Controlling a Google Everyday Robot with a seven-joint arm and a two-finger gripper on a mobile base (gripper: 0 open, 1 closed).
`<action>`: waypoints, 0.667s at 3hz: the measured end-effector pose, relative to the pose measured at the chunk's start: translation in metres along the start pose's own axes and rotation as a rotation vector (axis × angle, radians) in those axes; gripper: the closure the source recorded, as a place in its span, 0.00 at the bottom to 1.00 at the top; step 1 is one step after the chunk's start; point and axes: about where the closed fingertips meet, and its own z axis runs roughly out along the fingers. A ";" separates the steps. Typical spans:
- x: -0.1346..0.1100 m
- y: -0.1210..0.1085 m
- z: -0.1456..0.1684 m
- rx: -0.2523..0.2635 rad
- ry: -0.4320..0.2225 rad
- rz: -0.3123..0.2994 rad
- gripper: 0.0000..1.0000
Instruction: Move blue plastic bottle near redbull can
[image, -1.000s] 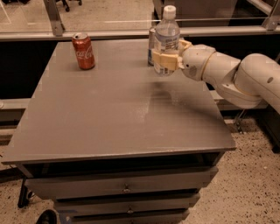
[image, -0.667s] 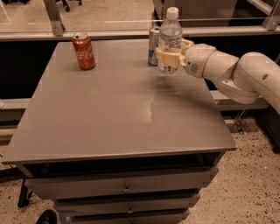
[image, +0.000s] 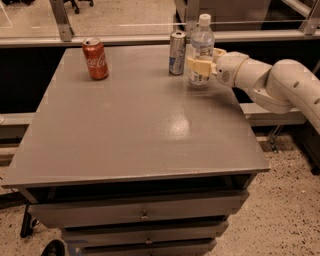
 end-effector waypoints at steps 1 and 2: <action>0.012 -0.011 0.007 0.007 0.009 0.028 1.00; 0.021 -0.014 0.011 0.007 0.023 0.056 0.84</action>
Offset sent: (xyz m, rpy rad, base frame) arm 0.0254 -0.0106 -0.0327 0.0361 0.0966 -0.0221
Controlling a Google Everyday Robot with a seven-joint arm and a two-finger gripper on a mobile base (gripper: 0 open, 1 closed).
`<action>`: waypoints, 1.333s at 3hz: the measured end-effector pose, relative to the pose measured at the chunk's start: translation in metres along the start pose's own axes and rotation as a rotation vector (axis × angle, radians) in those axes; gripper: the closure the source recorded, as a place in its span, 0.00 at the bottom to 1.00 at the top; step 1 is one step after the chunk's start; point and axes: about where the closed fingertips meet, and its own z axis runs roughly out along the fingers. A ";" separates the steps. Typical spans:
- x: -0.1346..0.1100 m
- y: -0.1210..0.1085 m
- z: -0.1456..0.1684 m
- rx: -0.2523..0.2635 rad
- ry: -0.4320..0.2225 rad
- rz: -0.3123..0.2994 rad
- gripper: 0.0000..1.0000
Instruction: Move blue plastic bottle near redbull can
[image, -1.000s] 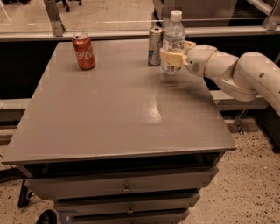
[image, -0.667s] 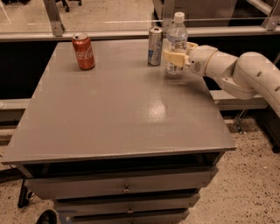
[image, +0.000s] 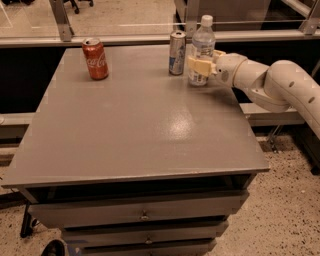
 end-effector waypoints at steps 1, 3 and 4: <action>-0.003 0.000 0.000 0.000 0.000 0.000 0.59; -0.004 0.000 0.000 0.000 0.000 0.001 0.13; 0.007 0.005 -0.001 -0.017 0.012 0.032 0.00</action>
Offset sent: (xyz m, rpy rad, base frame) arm -0.0012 -0.0059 -0.0211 0.0178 0.0659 0.0007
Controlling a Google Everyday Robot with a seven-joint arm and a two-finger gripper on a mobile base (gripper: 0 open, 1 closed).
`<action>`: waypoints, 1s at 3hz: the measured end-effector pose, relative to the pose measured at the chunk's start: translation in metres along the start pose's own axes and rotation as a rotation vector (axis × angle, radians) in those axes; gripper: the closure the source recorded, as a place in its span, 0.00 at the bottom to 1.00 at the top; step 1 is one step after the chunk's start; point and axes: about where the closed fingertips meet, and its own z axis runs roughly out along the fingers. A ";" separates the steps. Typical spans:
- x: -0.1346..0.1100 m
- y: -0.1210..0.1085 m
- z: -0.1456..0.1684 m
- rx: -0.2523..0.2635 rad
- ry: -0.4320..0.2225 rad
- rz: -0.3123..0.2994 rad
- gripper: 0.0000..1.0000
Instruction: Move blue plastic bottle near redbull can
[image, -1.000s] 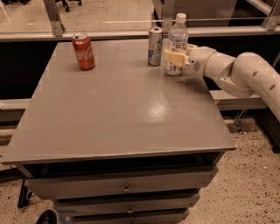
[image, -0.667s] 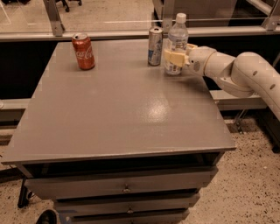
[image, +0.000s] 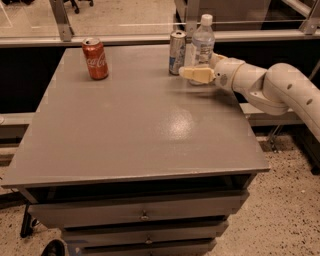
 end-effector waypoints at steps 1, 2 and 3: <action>0.001 0.009 -0.007 -0.022 0.001 0.018 0.00; -0.007 0.022 -0.033 -0.043 0.000 -0.010 0.00; -0.022 0.038 -0.082 -0.057 -0.004 -0.066 0.00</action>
Offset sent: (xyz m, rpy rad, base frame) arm -0.0758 -0.0328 0.0234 -0.0317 -0.0352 0.0549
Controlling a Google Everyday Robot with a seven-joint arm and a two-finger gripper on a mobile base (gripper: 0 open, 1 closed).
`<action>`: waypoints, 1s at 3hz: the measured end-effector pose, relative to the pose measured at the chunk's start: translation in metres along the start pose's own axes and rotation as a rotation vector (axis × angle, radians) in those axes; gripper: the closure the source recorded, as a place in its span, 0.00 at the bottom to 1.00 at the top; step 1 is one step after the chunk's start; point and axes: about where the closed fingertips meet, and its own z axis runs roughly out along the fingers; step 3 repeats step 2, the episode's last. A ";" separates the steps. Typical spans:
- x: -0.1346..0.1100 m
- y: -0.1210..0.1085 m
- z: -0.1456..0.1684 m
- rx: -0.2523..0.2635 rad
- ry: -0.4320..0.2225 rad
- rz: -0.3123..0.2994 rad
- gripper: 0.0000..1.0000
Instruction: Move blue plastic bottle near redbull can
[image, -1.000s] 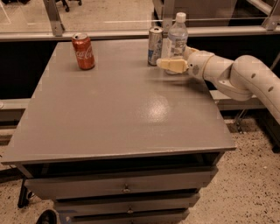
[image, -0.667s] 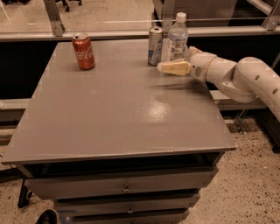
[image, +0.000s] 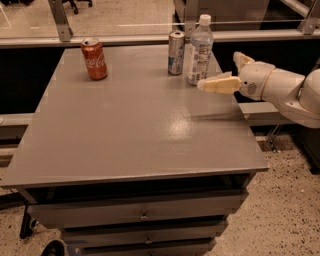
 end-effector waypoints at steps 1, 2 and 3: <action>-0.018 0.017 -0.064 0.005 -0.003 -0.044 0.00; -0.018 0.017 -0.063 0.003 -0.003 -0.044 0.00; -0.018 0.017 -0.063 0.003 -0.003 -0.044 0.00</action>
Offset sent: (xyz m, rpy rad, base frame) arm -0.0398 -0.0208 0.0169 -0.0210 -0.0287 0.0079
